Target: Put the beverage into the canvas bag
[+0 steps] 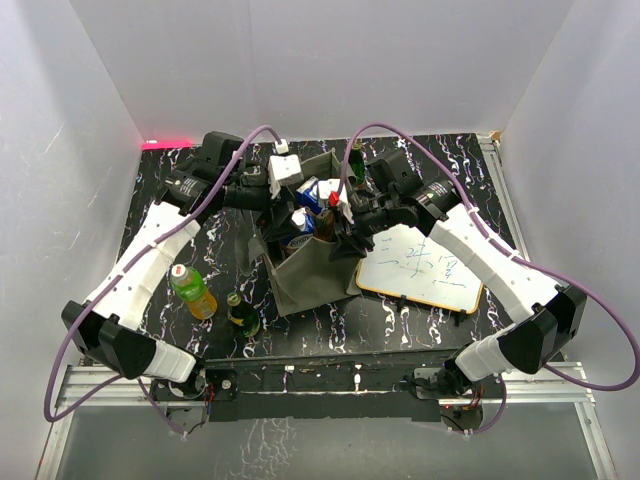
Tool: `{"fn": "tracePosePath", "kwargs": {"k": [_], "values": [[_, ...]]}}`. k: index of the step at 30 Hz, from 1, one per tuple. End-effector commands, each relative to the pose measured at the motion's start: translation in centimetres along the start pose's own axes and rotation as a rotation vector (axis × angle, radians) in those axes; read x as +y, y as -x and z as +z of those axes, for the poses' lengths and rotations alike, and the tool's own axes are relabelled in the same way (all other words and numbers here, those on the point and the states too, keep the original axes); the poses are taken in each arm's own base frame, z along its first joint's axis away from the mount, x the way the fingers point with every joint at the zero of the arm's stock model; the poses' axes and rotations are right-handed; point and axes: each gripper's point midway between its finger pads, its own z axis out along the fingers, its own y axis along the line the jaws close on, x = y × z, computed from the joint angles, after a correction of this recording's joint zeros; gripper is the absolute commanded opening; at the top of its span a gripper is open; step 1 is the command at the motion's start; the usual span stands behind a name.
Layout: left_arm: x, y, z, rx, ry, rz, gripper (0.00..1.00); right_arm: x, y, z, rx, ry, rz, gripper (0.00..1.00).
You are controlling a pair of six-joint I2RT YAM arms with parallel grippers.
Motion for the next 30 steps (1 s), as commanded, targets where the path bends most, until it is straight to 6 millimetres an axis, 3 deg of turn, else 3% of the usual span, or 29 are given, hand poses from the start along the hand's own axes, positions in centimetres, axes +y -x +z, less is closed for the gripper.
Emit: {"fn": "tracePosePath", "kwargs": {"k": [1, 8, 12, 16, 20, 24, 26, 30], "values": [[-0.1, 2.4, -0.1, -0.067, -0.022, -0.009, 0.82, 0.4, 0.7, -0.3, -0.007, 0.009, -0.026, 0.36], [-0.7, 4.7, -2.0, -0.113, -0.002, 0.0, 0.82, 0.6, 2.0, -0.7, -0.036, 0.016, -0.05, 0.45], [-0.3, 5.2, -4.2, -0.135, 0.035, -0.003, 0.83, 0.7, 2.8, -1.1, -0.05, 0.01, -0.068, 0.51], [0.7, 5.1, -7.7, -0.171, 0.14, -0.056, 0.84, 0.6, 3.5, -1.6, -0.059, -0.009, -0.091, 0.57], [2.5, 3.0, -12.1, -0.174, 0.321, -0.126, 0.84, 0.3, 4.6, -2.2, -0.075, -0.044, -0.117, 0.64], [4.1, -2.0, -15.9, -0.06, 0.568, -0.19, 0.85, 0.4, 6.0, -3.0, -0.108, -0.071, -0.131, 0.72], [3.9, -4.8, -17.2, 0.009, 0.649, -0.225, 0.85, 0.6, 6.9, -3.4, -0.131, -0.073, -0.132, 0.82], [1.5, -8.9, -18.3, 0.095, 0.699, -0.284, 0.85, 1.3, 8.2, -4.2, -0.162, -0.067, -0.147, 0.85]]}}
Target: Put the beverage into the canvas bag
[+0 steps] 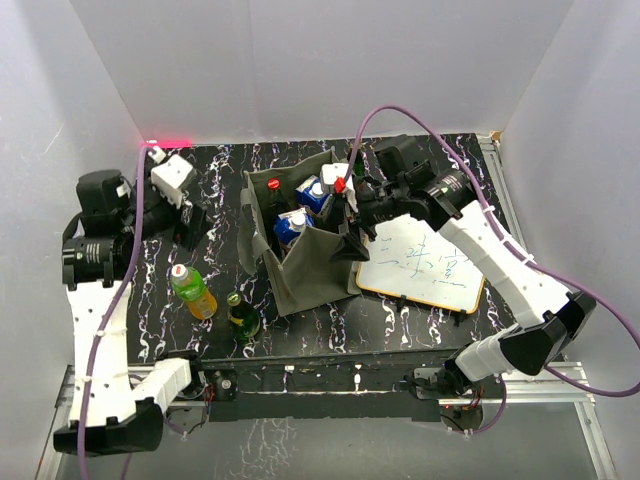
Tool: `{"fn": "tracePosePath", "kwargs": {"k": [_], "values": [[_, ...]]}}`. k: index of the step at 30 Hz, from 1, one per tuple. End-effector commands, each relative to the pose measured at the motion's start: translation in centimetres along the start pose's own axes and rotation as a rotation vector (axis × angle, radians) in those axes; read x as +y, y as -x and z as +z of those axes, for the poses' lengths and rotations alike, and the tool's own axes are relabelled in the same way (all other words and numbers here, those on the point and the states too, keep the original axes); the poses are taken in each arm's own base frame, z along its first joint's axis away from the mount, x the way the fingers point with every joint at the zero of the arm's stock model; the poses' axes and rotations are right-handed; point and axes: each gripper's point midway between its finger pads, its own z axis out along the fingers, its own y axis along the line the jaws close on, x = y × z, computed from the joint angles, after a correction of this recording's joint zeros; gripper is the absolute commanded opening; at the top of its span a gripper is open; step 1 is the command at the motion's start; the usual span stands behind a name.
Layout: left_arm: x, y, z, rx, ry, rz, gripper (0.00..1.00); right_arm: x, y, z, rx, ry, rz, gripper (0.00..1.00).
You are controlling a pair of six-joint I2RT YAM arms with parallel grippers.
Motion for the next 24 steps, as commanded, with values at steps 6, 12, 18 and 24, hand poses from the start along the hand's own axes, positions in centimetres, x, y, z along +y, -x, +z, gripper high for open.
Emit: {"fn": "tracePosePath", "kwargs": {"k": [6, 12, 18, 24], "values": [[-2.1, -9.1, -3.8, 0.258, 0.062, -0.1, 0.86, 1.7, 5.2, -2.6, -0.126, -0.018, -0.112, 0.86], [-2.7, -13.1, -4.9, 0.408, 0.086, -0.132, 0.86, 2.0, 5.0, -2.7, -0.126, -0.018, -0.111, 0.86], [-3.6, -15.1, -5.6, 0.48, 0.081, -0.153, 0.86, 1.9, 4.6, -2.6, -0.117, -0.026, -0.106, 0.86], [-3.4, -16.9, -5.2, 0.534, 0.093, -0.183, 0.83, 1.8, 4.3, -2.6, -0.114, -0.026, -0.098, 0.86]]}}
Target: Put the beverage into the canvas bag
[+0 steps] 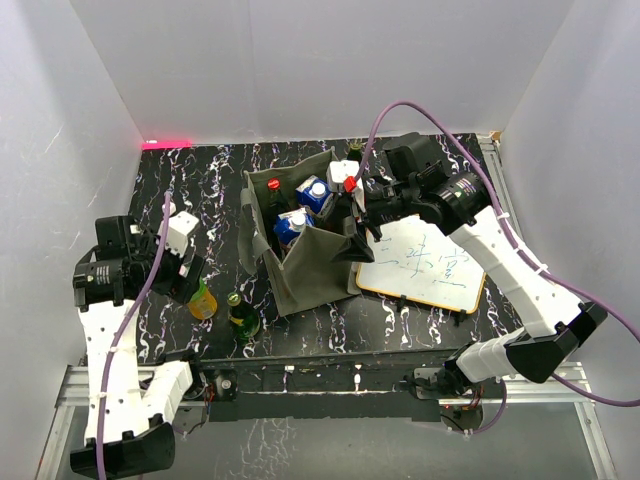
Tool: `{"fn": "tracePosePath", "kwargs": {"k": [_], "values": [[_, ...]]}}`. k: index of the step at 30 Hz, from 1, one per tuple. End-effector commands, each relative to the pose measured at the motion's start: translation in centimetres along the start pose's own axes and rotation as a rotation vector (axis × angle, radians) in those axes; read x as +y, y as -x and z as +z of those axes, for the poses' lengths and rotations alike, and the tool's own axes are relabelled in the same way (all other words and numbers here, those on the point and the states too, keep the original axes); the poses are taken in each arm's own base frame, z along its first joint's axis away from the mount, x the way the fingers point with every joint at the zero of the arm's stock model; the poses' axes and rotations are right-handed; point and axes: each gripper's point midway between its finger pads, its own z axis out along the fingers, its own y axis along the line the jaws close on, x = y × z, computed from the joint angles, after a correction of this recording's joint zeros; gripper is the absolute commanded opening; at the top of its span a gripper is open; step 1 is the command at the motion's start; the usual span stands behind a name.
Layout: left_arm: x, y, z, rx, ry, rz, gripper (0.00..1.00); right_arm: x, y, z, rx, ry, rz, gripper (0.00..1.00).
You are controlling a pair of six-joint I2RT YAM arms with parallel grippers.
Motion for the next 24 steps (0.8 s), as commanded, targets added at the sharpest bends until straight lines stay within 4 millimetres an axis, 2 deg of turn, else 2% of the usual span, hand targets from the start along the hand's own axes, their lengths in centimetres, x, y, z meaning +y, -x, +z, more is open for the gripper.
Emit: {"fn": "tracePosePath", "kwargs": {"k": [1, 9, 12, 19, 24], "values": [[0.3, -1.4, 0.5, 0.056, 0.017, -0.028, 0.82, 0.4, 1.6, -0.9, -0.046, -0.021, -0.054, 0.86], [0.9, -0.3, 1.0, 0.041, 0.016, -0.078, 0.7, 0.1, 1.2, -0.9, -0.045, -0.023, -0.039, 0.86], [0.8, -0.4, 1.3, 0.053, 0.0, -0.09, 0.61, 0.1, 1.1, -0.9, -0.043, -0.025, -0.038, 0.86], [0.6, -0.8, 1.7, 0.069, -0.015, -0.103, 0.49, 0.1, 0.8, -0.8, -0.04, -0.023, -0.033, 0.86], [0.4, -0.8, 2.1, 0.067, -0.035, -0.111, 0.31, 0.2, 0.7, -0.9, -0.038, -0.029, -0.035, 0.86]]}}
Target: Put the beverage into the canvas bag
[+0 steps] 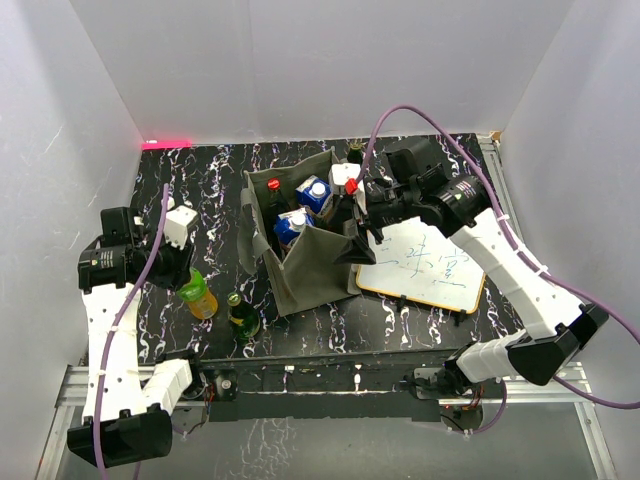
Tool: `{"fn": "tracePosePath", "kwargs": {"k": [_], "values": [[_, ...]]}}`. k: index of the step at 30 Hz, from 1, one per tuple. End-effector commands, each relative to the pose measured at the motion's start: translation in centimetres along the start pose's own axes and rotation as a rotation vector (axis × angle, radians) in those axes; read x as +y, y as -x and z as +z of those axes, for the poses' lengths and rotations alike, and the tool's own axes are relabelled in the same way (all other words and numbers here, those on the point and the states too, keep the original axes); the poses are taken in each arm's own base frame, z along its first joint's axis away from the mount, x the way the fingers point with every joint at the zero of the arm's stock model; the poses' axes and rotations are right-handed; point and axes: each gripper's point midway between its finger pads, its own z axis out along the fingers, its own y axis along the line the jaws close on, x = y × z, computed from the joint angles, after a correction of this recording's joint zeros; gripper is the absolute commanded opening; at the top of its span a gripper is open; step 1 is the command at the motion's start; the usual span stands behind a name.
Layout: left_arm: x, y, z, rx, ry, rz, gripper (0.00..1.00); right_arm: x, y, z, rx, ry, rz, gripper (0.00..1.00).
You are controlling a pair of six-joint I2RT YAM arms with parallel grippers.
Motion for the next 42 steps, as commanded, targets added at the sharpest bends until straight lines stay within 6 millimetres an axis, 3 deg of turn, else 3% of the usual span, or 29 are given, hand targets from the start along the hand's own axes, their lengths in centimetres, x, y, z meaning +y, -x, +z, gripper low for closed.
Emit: {"fn": "tracePosePath", "kwargs": {"k": [1, 4, 7, 13, 19, 26, 36, 42], "values": [[-0.5, 0.1, 0.2, -0.012, -0.03, -0.016, 0.26, 0.2, 1.5, -0.9, -0.045, -0.028, -0.052, 0.86], [-0.6, 0.9, -0.1, -0.039, -0.043, -0.007, 0.14, 0.2, 1.5, -1.0, -0.048, -0.027, -0.051, 0.86], [-1.0, 3.1, -1.4, -0.119, -0.063, 0.017, 0.0, 0.1, 1.6, -1.2, -0.05, -0.03, -0.048, 0.86], [-1.0, 10.3, -6.0, -0.404, -0.026, 0.057, 0.0, -0.2, 1.4, -1.7, -0.07, -0.031, -0.026, 0.86], [-0.5, 15.5, -10.5, -0.559, 0.005, 0.041, 0.0, -1.1, 1.4, -1.8, -0.075, -0.067, 0.025, 0.85], [0.0, 21.6, -17.4, -0.776, 0.075, 0.052, 0.0, -1.6, 0.7, -0.5, -0.055, -0.04, 0.042, 0.83], [-1.8, 28.2, -24.1, -0.998, -0.03, 0.117, 0.0, -2.5, -1.9, 2.4, 0.05, -0.011, 0.008, 0.82], [-3.1, 30.7, -25.6, -1.062, -0.163, 0.141, 0.0, -1.9, -2.4, 3.3, 0.059, 0.033, 0.009, 0.78]]}}
